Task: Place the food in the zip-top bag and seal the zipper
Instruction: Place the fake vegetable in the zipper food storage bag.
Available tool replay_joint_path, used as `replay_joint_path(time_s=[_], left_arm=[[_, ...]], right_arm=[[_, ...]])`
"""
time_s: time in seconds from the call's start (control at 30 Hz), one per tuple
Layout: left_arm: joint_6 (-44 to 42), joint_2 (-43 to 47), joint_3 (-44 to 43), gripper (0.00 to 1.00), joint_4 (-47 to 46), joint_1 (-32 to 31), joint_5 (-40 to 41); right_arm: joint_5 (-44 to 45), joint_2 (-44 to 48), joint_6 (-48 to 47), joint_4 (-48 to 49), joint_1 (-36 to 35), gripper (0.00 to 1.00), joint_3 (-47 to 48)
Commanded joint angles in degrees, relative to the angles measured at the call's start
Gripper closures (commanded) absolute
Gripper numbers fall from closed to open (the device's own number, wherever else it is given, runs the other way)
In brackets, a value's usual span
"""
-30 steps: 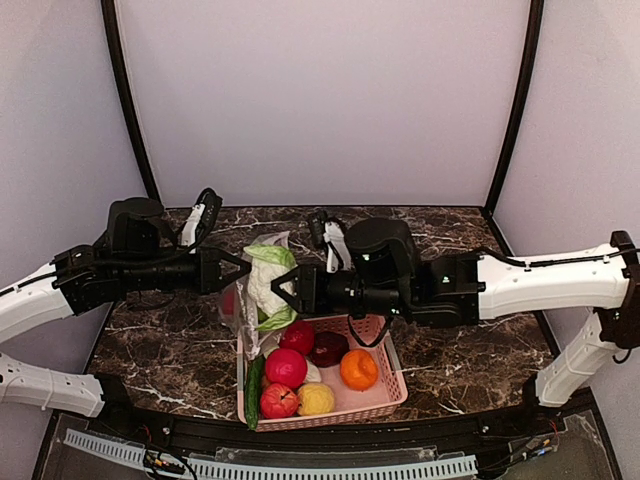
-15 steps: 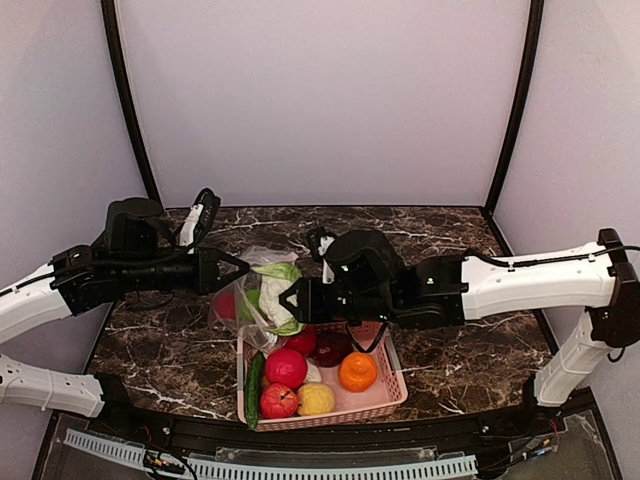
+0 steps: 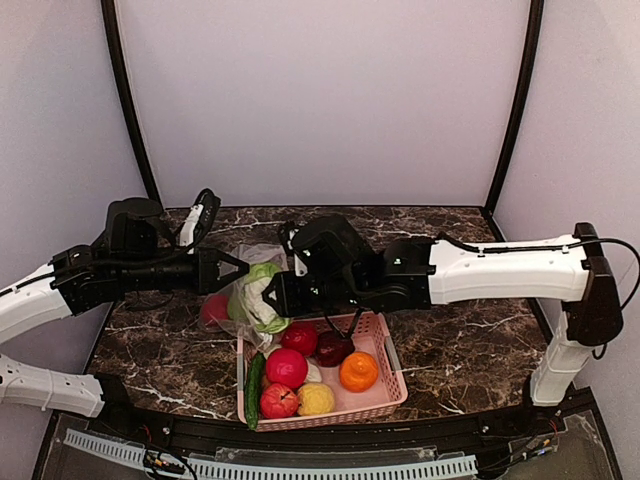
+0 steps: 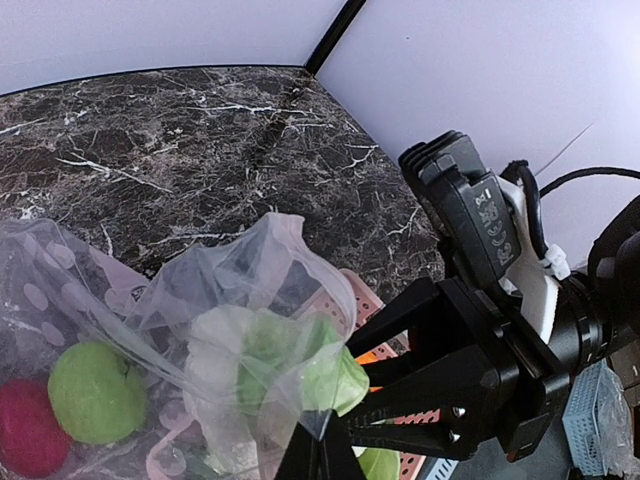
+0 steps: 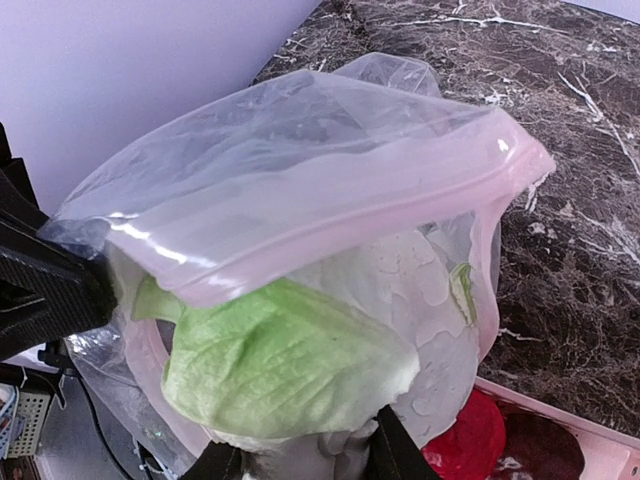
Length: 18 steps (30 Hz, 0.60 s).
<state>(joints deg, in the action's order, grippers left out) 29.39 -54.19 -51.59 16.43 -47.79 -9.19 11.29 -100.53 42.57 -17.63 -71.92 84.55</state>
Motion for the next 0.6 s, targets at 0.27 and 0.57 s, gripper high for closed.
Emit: replay_joint_path(time_s=[0.27,0.57], left_arm=[[-0.12,-0.91,-1.73,0.99,-0.69,0.07,-4.14],[0.0,-0.25,-1.92,0.99,-0.4,0.07,-4.79]], right_arm=[[-2.1,-3.97,-5.06,5.11,1.84,0.89,5.85],[-2.81,-6.97,-5.47,8.22,3.57,0.85,4.74]])
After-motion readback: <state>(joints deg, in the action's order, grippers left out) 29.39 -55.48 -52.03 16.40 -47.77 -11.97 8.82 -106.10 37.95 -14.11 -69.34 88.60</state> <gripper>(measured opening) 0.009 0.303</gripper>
